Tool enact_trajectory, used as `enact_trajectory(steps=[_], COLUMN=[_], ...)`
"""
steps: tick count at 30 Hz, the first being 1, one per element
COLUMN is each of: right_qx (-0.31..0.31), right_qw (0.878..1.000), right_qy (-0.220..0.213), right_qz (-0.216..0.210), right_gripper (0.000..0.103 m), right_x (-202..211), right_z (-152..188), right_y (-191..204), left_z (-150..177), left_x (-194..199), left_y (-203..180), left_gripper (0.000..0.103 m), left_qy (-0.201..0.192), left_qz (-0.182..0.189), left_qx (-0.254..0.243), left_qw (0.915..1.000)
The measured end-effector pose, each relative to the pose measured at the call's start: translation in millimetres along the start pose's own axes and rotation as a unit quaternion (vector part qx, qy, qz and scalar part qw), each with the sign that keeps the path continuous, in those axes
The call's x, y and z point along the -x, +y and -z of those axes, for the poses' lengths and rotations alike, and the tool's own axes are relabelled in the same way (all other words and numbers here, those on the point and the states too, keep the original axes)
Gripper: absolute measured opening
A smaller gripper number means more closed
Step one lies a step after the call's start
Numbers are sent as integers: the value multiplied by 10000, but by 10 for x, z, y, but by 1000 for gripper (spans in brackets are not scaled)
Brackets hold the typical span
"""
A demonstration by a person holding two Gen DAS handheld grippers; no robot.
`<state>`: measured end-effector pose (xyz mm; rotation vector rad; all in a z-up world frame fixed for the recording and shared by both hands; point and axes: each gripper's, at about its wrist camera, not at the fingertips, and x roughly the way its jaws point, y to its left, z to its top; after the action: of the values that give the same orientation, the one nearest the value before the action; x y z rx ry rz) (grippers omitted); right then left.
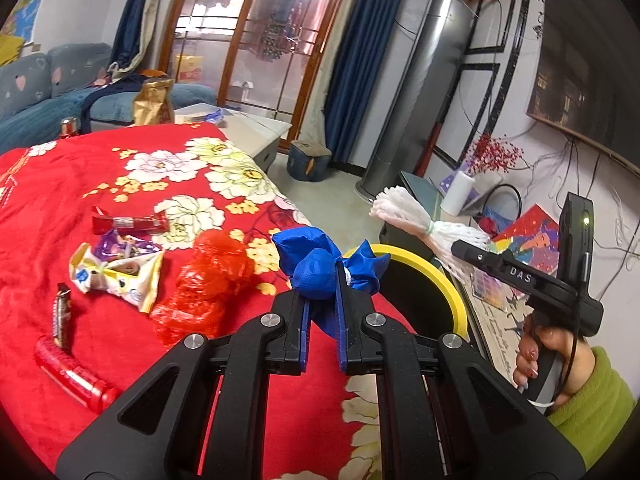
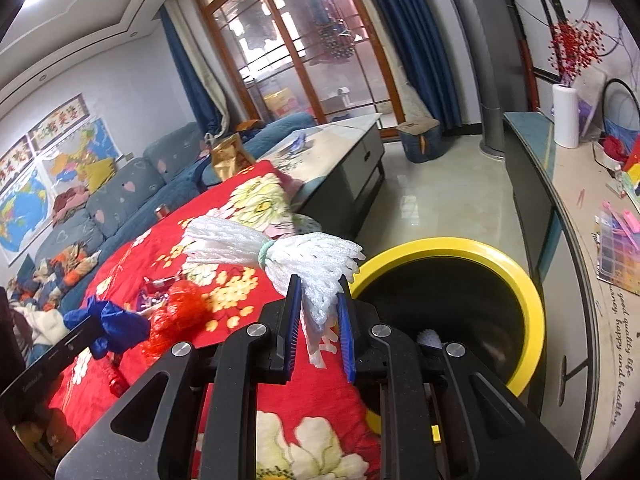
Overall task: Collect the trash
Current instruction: 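Carry the foam net and blue plastic over the yellow-rimmed bin with both grippers, then open both grippers to drop the foam net and blue plastic into the bin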
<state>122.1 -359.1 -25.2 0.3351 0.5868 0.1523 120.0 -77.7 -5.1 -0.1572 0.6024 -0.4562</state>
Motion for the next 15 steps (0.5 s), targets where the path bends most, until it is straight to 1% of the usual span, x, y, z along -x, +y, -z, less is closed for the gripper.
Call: enact_trajectory(steps=[15], right_qx=[-412], right_qw=[9986], right_qy=[-57], right_qz=[320], right_gripper=[17], right_x=[31], right_z=[39], right_y=[-428], left_z=[57], left_x=[-316], left_y=[-414], left_gripper=[6], left_qy=[303], left_qz=[271], left_qx=[-460], left_qw=[9981])
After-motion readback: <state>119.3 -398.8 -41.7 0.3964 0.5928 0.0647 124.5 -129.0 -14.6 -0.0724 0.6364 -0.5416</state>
